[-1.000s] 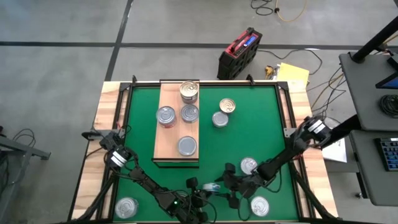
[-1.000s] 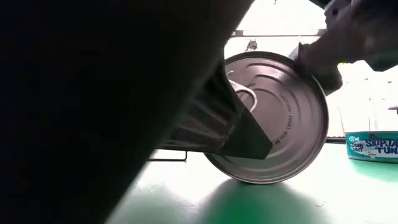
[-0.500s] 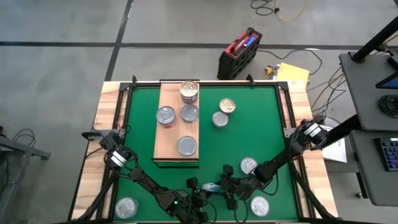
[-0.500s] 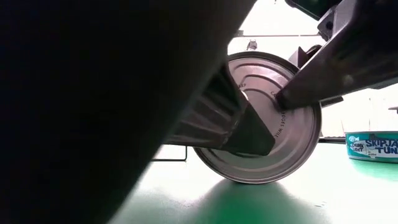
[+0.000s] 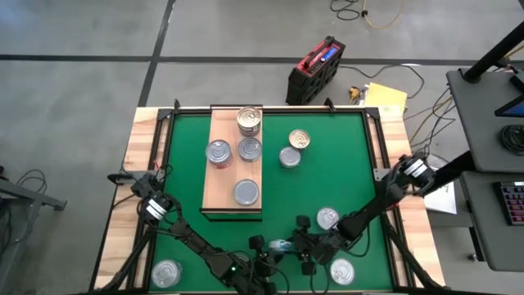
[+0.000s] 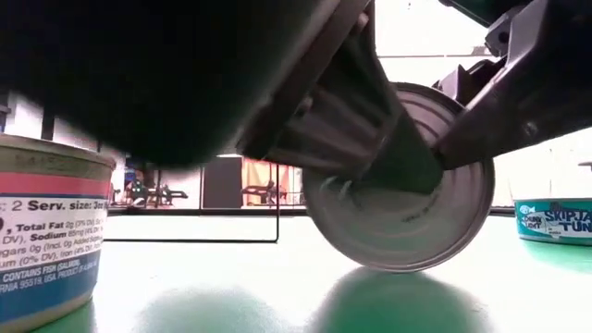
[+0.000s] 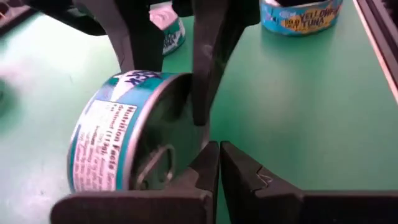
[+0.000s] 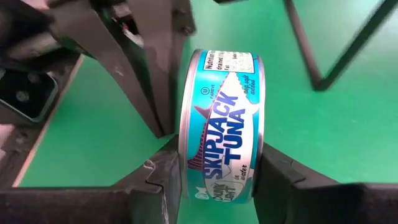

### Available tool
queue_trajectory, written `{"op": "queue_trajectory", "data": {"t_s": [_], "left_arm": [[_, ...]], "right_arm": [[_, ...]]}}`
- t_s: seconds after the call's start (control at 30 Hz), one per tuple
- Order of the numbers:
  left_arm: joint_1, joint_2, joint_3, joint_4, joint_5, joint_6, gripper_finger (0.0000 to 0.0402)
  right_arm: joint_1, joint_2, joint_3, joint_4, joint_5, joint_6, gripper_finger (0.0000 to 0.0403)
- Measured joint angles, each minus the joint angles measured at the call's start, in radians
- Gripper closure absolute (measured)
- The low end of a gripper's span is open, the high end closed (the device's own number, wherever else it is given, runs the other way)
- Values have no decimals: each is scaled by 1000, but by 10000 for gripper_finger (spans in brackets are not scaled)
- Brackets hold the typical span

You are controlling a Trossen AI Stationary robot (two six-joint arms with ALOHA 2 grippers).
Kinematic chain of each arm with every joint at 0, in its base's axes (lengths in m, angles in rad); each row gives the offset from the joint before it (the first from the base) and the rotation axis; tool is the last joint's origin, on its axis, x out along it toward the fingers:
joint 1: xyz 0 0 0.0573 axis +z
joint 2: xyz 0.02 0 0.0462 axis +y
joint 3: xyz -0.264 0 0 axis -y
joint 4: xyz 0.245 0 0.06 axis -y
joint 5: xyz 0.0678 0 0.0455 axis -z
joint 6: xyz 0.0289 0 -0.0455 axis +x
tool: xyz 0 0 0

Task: Stack canned seafood by type on shelf
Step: Put the green and blue tuna can on the shelf

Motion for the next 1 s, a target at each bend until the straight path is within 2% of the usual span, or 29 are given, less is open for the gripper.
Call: {"op": "queue_trajectory", "data": {"t_s": [0.13, 0.23, 0.37, 0.67, 0.87, 1.0], "left_arm": [[-1, -2, 12, -5, -9, -2, 398], [-5, -2, 27, -24, -15, -2, 380], [-30, -4, 72, -43, -99, 13, 346], [-105, -6, 231, -279, -152, 52, 268], [-166, -6, 289, -373, -255, 90, 255], [-204, -16, 315, -500, -333, 48, 255]], "right_arm": [[9, -46, -1, -56, 30, 2, 268], [21, -74, -1, -94, 53, 2, 268], [33, -97, -1, -128, 61, 18, 268], [46, -97, -1, -134, 69, 22, 268], [52, -97, -1, -45, 52, -31, 268], [67, -97, -1, 17, 51, -70, 268]]}}
